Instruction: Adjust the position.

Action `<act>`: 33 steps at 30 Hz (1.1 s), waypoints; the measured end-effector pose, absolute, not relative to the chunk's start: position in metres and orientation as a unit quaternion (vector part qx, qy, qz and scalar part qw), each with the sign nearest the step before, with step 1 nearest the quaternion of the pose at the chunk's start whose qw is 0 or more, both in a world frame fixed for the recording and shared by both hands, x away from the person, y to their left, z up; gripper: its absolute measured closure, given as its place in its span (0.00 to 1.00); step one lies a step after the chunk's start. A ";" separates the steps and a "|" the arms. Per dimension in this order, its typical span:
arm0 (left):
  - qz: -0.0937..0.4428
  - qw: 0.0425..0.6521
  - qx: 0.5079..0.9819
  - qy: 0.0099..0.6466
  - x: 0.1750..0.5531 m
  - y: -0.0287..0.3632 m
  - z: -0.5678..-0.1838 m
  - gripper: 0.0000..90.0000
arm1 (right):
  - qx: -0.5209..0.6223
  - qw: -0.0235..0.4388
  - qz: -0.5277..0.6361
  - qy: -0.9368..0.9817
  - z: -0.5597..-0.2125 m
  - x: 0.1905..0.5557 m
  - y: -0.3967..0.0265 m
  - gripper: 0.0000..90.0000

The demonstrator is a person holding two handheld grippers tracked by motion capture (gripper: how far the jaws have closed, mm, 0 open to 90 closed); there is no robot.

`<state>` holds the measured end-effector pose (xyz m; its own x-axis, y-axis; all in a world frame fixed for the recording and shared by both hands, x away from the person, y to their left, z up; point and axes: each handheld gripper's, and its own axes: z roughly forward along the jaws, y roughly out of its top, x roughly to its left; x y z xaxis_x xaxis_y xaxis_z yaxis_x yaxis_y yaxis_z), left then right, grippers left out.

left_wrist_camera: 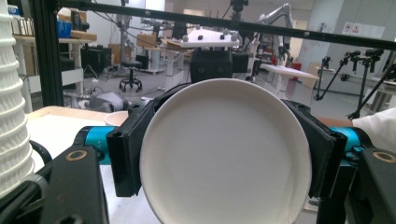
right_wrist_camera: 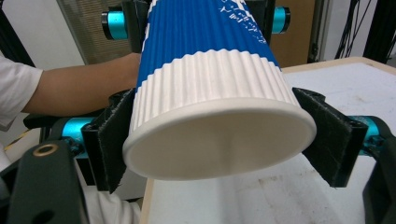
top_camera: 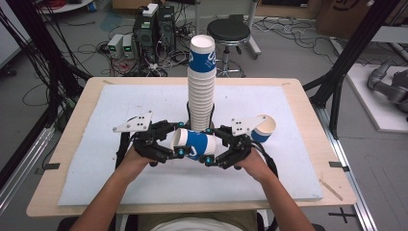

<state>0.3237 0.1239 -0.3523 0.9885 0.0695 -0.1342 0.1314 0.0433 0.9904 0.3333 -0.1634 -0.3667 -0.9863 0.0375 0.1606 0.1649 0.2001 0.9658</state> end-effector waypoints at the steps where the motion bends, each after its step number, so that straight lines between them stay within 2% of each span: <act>1: -0.022 0.717 0.693 0.073 0.324 0.124 -0.352 0.33 | -0.065 0.051 -0.628 -0.774 -0.367 0.334 -0.163 0.22; 9: -0.021 0.701 0.708 0.085 0.324 0.123 -0.353 0.31 | -0.065 0.043 -0.611 -0.788 -0.365 0.334 -0.164 0.22; 11: -0.022 0.688 0.718 0.103 0.324 0.123 -0.353 0.18 | -0.066 0.042 -0.605 -0.792 -0.364 0.333 -0.164 0.22; 12: -0.026 0.685 0.720 0.105 0.325 0.123 -0.353 0.15 | -0.067 0.040 -0.602 -0.794 -0.363 0.333 -0.164 0.22; 21: -0.009 0.660 0.744 0.099 0.324 0.132 -0.348 0.15 | -0.074 0.014 -0.584 -0.808 -0.350 0.335 -0.174 0.22; 33: 0.006 0.624 0.776 0.095 0.324 0.132 -0.348 0.15 | -0.068 0.001 -0.536 -0.841 -0.330 0.339 -0.180 0.22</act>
<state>0.3239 0.1318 -0.3480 0.9820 0.1537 -0.1095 0.1399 -0.2038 0.9690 0.3391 -0.1801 -0.3298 -0.9908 0.1132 0.0742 0.1151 0.4155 0.9023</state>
